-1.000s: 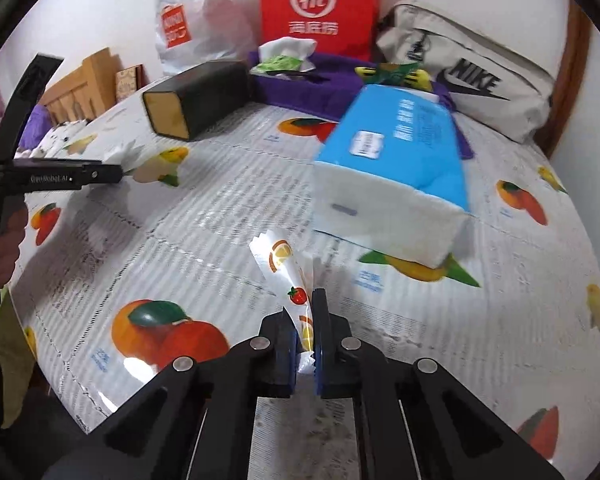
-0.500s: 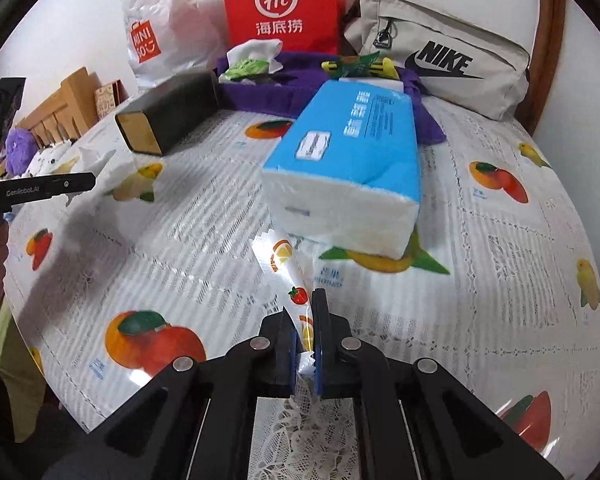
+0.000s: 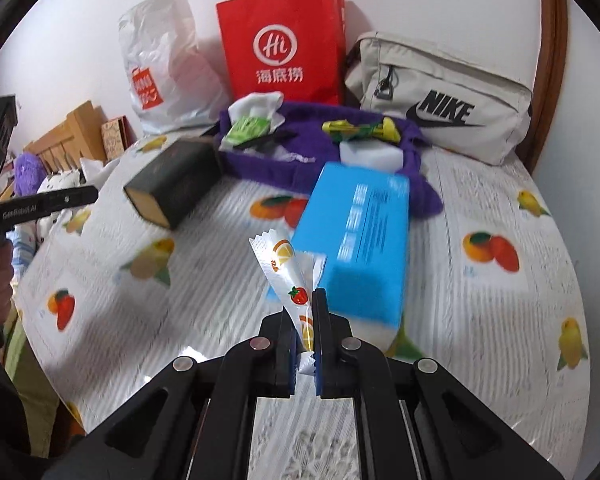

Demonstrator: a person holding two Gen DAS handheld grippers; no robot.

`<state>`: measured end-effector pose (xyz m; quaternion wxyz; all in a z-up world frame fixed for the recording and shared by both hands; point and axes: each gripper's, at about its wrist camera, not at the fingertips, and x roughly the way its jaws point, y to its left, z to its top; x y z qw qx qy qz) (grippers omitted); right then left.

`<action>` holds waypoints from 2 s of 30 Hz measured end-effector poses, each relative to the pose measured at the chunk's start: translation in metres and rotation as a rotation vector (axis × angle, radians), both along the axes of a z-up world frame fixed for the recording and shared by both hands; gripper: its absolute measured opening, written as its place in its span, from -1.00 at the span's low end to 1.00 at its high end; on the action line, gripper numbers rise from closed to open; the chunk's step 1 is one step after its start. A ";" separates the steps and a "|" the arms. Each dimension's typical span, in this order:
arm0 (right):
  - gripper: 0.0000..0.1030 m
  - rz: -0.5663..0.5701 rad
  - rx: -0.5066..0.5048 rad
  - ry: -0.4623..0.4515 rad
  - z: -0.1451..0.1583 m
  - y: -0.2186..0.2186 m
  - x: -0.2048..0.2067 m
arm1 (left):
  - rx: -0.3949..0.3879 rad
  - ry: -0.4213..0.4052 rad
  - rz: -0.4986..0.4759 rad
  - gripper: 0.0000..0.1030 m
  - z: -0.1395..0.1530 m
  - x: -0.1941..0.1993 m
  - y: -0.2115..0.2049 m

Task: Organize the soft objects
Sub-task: 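Carry the white tissue with the left tool while the right tool carries the sachet to the towel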

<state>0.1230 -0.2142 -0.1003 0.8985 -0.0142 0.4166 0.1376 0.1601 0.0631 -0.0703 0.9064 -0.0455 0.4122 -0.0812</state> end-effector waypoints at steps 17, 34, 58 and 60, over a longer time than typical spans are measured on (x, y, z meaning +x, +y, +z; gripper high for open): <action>-0.88 0.017 0.067 -0.043 0.039 0.000 0.129 | 0.004 0.010 -0.048 -0.59 0.014 0.093 -0.013; -0.85 0.033 0.161 0.135 0.003 0.002 0.255 | -0.006 0.086 -0.105 -0.58 -0.007 0.198 -0.039; -0.78 0.014 0.172 0.206 -0.026 -0.006 0.281 | 0.007 0.164 -0.165 -0.56 -0.038 0.260 -0.091; -0.78 0.012 0.170 0.204 -0.025 -0.007 0.281 | 0.013 0.167 -0.162 -0.56 -0.040 0.261 -0.093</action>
